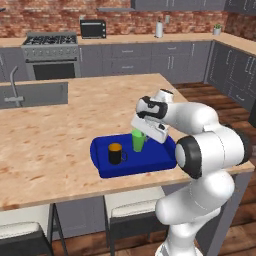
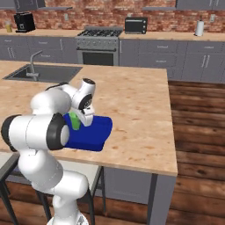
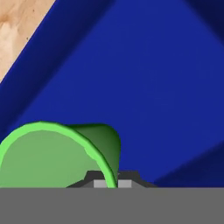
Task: There is a tray on the dining counter. Grab the cup, mug, and pitcher and place them on the tray. The pitcher may be placed next to the tray if it cannot fit the tray.
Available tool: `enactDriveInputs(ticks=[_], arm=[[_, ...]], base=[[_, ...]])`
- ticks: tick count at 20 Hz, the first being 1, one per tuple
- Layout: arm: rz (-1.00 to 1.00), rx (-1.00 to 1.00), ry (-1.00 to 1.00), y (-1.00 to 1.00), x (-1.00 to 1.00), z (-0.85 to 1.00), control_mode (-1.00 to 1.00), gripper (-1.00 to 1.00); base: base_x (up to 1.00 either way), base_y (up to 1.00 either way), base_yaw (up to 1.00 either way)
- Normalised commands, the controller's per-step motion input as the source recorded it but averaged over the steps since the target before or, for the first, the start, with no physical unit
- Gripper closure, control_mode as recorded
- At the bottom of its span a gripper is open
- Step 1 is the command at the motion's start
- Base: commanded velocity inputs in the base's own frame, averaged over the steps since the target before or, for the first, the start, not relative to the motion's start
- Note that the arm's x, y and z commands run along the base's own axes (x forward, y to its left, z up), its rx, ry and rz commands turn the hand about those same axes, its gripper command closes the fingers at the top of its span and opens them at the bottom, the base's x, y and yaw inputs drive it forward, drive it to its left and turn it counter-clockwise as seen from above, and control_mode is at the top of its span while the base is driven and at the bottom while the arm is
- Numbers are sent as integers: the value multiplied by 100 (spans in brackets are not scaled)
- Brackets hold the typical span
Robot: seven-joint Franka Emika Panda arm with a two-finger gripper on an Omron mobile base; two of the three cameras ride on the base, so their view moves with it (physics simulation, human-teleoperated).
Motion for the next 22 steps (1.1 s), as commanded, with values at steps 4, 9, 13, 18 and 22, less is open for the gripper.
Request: enactDriveInputs(ticks=[4,9,13,18,22], arm=[[0,0,0,12,43,-24,-100,100],[0,0,1,30,36,-23,-100,100],[0,0,1,30,31,-19,-100,100],[0,0,4,32,23,-16,-100,100],[0,-1,0,26,24,-18,-100,100]], base=[[0,0,0],[0,0,0],[0,0,0],[0,0,0],[0,0,0]])
